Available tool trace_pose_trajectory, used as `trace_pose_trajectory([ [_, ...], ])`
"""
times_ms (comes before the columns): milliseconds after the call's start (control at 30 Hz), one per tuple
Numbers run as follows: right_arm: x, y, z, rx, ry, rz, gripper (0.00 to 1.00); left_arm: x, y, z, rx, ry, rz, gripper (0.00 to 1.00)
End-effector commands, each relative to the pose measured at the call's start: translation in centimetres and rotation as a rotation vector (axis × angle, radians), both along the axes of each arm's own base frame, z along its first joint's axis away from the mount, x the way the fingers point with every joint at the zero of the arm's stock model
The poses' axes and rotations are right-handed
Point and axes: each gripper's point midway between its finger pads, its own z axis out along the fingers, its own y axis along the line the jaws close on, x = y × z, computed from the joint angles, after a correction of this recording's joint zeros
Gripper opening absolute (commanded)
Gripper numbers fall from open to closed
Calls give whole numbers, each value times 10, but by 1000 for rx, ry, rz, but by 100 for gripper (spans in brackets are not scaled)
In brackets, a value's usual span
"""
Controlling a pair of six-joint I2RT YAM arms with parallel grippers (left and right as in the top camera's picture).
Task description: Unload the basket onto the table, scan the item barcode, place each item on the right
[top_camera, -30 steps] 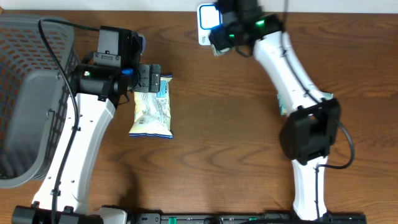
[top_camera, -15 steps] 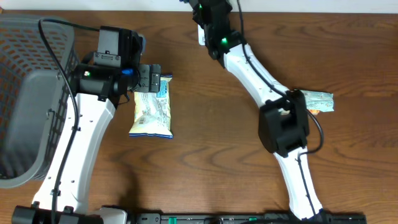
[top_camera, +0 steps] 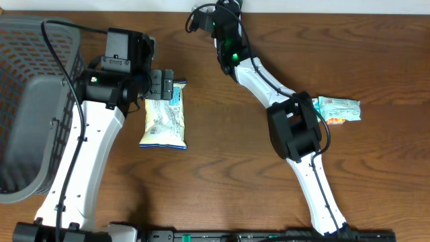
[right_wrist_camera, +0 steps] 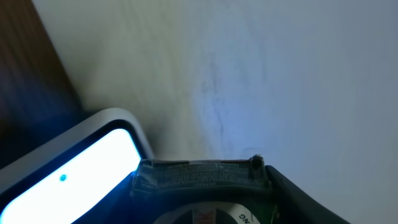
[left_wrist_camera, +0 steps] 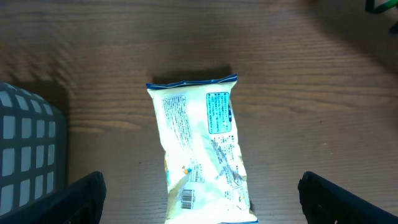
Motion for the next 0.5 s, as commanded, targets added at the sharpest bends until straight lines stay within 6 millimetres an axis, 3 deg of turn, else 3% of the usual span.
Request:
trace_pose_trajectory([
  [0, 1, -2, 10, -32, -19, -4, 50, 1, 3, 3, 13, -9, -7, 98],
  [200, 0, -2, 13, 104, -16, -29, 51, 1, 3, 3, 13, -9, -7, 98],
  [367, -7, -5, 58, 350, -31, -67, 49, 1, 3, 3, 13, -9, -7, 98],
  [467, -17, -13, 99, 515, -30, -93, 49, 1, 3, 3, 13, -9, -7, 97],
])
